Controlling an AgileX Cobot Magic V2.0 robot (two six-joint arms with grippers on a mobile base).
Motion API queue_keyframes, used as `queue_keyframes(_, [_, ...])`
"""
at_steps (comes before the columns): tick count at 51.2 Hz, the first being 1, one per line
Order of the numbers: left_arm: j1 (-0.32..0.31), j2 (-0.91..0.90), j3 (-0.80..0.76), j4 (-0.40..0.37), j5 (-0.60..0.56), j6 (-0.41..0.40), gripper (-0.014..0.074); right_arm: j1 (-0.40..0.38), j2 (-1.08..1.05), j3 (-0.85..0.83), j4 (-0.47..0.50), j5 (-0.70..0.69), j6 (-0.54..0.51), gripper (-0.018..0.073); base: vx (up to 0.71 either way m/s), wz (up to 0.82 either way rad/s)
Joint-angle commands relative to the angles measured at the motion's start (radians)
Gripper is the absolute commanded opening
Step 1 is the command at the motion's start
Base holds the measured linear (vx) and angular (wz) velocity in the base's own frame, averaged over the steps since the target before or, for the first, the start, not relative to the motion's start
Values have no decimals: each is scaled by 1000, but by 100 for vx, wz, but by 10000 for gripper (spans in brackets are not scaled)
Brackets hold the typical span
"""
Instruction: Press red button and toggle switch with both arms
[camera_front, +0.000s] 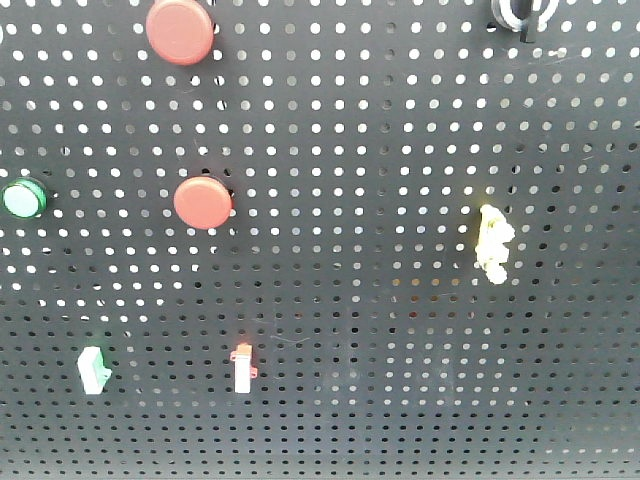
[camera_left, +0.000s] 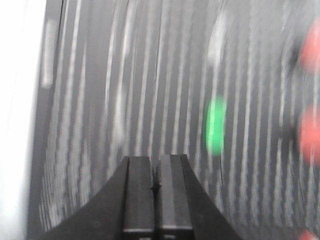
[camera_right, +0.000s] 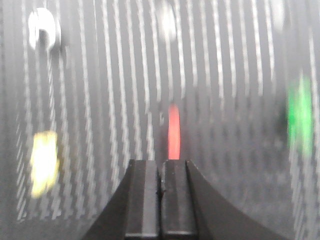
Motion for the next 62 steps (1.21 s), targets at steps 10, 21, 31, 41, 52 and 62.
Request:
queue_keyframes(10, [-4,386,-461,-163,101,-15,1,-6,242,-271,101,-28,17,-3,0,0])
queue_keyframes(21, [-4,467,-529,-334,98,57,-1,-6,262,-273,271,-4,34,-3,0,0])
queue_keyframes(31, [-20,547,-617,-482,300,318,0,-6,263,-273,268,35,25,-3,0,0])
queue_keyframes(41, [-153,714,-794,-892,532,912,1,-6,271,-273,270,38,23,-3,0,0])
queue_keyframes(52, [-282,908,-981,-1064,619,1040,1,-6,272,-273,270,43,23,-3,0,0])
queue_keyframes(62, [-384,1022,-1098,-985,561,1005,1,-6,272,-273,270,45,23,-3,0,0])
